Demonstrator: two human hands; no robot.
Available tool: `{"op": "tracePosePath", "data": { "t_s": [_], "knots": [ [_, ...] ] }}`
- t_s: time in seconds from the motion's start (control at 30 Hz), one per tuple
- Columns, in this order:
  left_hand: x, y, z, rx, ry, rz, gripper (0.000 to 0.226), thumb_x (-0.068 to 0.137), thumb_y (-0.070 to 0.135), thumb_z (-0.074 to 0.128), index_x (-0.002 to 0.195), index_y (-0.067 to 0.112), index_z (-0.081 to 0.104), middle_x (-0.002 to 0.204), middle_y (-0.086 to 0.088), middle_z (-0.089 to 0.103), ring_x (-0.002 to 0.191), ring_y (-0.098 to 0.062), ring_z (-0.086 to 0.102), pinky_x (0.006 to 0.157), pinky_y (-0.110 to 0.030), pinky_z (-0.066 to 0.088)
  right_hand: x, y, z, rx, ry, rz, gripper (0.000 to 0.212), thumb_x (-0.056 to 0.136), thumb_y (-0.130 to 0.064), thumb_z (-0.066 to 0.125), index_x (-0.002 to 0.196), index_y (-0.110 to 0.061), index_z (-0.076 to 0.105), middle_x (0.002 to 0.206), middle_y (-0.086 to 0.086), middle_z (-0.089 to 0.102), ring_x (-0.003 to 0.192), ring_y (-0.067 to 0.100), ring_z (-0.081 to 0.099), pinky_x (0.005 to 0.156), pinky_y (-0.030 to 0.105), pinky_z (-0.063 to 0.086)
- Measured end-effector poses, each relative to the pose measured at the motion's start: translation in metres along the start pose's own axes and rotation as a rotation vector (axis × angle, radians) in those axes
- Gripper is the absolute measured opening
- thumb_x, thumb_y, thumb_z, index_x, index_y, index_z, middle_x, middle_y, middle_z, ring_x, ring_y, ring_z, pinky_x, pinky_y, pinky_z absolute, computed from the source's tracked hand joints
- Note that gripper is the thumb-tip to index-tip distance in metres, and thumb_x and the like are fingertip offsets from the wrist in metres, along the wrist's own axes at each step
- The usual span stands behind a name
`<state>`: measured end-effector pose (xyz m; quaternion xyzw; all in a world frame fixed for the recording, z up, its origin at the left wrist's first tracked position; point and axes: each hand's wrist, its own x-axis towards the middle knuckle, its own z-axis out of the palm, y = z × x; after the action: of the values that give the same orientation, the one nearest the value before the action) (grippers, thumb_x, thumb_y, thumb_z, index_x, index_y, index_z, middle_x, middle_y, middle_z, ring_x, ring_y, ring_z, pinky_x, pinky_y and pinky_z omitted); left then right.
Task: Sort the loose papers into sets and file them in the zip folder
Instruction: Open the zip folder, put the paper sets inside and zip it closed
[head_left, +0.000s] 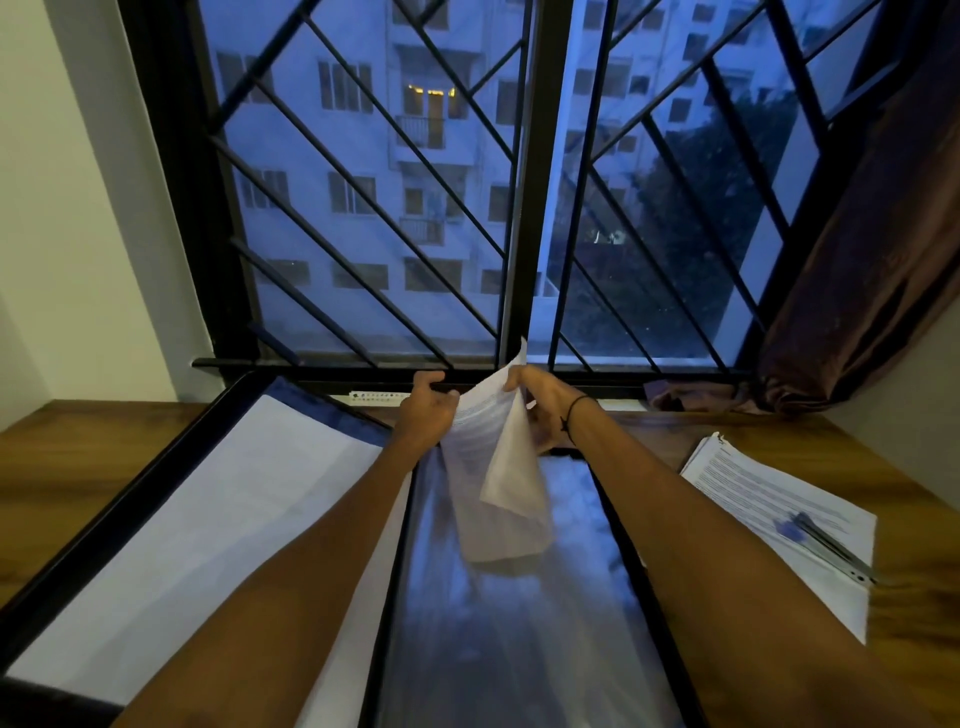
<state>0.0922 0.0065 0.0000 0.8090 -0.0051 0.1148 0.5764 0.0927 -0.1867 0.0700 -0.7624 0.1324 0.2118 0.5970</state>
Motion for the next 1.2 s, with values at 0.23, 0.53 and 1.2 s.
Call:
{"op": "tracePosePath", "data": {
  "t_s": [0.23,0.53,1.2],
  "knots": [
    [0.005,-0.007,0.0,0.354,0.016,-0.005,0.054,0.085,0.016,0.077,0.132,0.009,0.051,0.127,-0.018,0.051,0.111,-0.036,0.06,0.09,-0.036,0.05,-0.008,0.004,-0.019,-0.297,0.153,-0.075,0.007,0.096,-0.003,0.052,0.089,-0.004,0.053,0.047,0.009,0.045,0.045,0.022,0.043,0.053,0.034,0.05],
    [0.018,-0.014,-0.007,0.194,0.123,-0.216,0.054,0.077,0.01,0.084,0.124,0.008,0.059,0.124,-0.018,0.065,0.118,-0.035,0.062,0.096,-0.039,0.053,0.023,0.03,-0.045,-0.105,0.017,-0.038,0.026,0.082,0.005,0.077,0.107,0.002,0.071,0.112,0.018,0.075,0.104,0.031,0.071,0.093,0.05,0.059],
    [0.054,-0.011,-0.001,0.275,-0.095,-0.31,0.107,0.068,0.031,0.089,0.152,-0.005,0.032,0.142,-0.013,0.055,0.13,-0.033,0.055,0.105,-0.04,0.048,0.041,0.048,-0.075,-0.07,-0.086,-0.036,0.047,0.075,0.009,0.082,0.119,0.001,0.069,0.118,0.015,0.074,0.109,0.025,0.067,0.101,0.048,0.055]
  ]
}}
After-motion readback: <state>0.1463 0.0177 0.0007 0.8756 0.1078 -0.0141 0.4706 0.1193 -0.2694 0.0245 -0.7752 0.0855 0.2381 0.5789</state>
